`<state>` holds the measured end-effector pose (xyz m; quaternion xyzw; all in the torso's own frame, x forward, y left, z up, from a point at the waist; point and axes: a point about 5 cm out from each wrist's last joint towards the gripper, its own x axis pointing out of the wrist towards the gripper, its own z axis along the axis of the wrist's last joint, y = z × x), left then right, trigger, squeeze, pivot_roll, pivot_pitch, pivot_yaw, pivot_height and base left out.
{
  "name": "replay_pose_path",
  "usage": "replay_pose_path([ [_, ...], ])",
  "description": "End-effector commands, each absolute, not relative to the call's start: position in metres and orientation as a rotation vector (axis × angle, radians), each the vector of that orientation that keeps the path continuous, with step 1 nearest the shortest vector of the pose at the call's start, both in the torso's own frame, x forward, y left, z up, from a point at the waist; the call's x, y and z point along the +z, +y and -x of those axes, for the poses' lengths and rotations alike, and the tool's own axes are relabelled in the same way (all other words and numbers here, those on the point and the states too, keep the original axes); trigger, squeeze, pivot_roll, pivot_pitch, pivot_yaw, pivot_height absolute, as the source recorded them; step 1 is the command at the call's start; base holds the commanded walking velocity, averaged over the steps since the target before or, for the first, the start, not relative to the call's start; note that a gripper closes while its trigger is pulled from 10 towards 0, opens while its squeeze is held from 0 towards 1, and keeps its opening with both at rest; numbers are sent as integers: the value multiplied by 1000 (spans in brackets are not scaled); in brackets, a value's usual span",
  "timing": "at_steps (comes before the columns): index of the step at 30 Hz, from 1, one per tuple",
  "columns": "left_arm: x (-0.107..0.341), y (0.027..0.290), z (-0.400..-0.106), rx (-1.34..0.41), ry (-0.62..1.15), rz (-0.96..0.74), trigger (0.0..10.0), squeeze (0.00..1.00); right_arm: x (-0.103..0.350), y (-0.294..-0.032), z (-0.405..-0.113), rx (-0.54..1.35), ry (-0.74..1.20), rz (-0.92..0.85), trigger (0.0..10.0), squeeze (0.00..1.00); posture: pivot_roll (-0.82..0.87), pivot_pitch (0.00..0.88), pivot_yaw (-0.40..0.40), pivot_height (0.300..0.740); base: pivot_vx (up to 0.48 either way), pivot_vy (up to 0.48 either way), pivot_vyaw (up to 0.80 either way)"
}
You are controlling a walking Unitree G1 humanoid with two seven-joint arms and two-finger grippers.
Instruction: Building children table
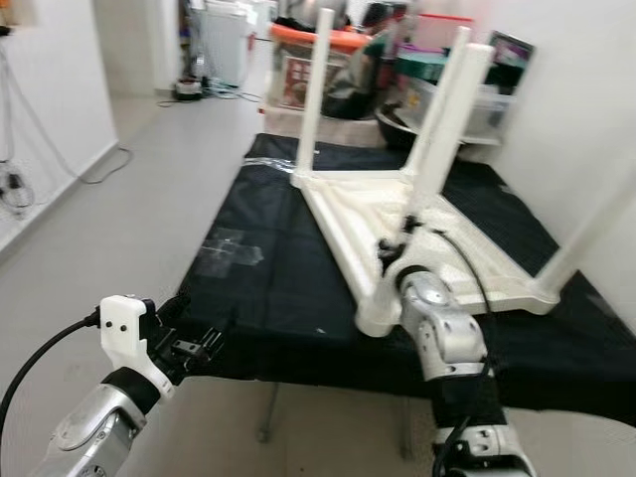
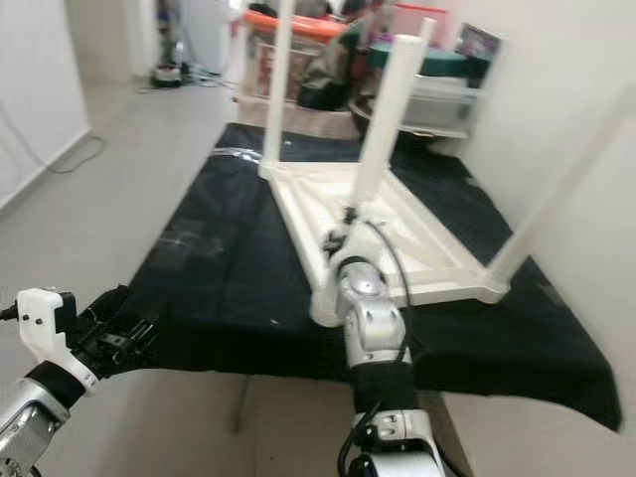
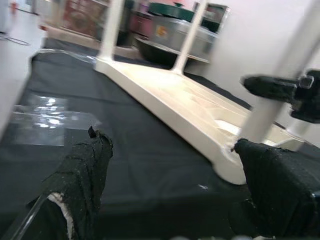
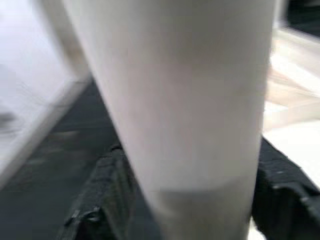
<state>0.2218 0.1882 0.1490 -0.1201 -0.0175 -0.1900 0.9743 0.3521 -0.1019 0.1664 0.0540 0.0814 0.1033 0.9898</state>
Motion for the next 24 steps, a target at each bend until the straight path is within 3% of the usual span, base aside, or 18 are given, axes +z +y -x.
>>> replay_pose_path([
  [1,148,185,-222,-405,-30,250,10000,0,189,-77,-356,434,67,-119,10000,980,146,0,-158,740,0,0,0],
  [2,148,185,-222,-405,-30,250,10000,0,189,-77,-356,434,67,-119,10000,980,146,0,-158,740,0,0,0],
  [3,148,185,-222,-404,-31,250,10000,0,199,-71,-357,557,36,-131,10000,0,146,0,-158,740,0,0,0],
  [5,149,185,-223,-404,-34,251,10000,0,217,-65,-355,816,-42,-125,10000,0,151,0,-163,740,0,0,0],
  [12,148,185,-224,-407,-36,252,10000,0,209,-60,-342,1118,-51,-9,10000,0,163,0,-169,740,0,0,0],
  [13,148,185,-224,-407,-35,252,10000,0,197,-54,-344,1108,-14,16,3647,0,166,0,-171,740,0,0,0],
  [14,148,185,-224,-407,-35,252,10000,0,197,-54,-344,1108,-14,16,3647,0,166,0,-171,740,0,0,0],
  [15,148,185,-224,-407,-36,252,10000,0,186,-50,-348,1067,26,52,2314,0,174,0,-175,740,0,0,0],
  [17,149,185,-224,-406,-36,251,10000,0,179,-47,-351,1038,47,74,2314,0,176,0,-175,740,0,0,0],
  [18,149,185,-223,-404,-36,251,10000,0,171,-46,-354,981,86,87,314,0,176,0,-173,740,0,0,0],
  [20,149,185,-223,-404,-36,251,10000,0,171,-46,-354,981,86,87,314,0,176,0,-173,740,0,0,0],
  [23,149,185,-222,-403,-35,251,10000,0,154,-55,-367,733,197,102,0,0,164,0,-165,740,0,0,0],
  [24,149,185,-221,-405,-34,251,10000,0,147,-72,-375,522,253,81,0,0,159,0,-160,740,0,0,0],
])
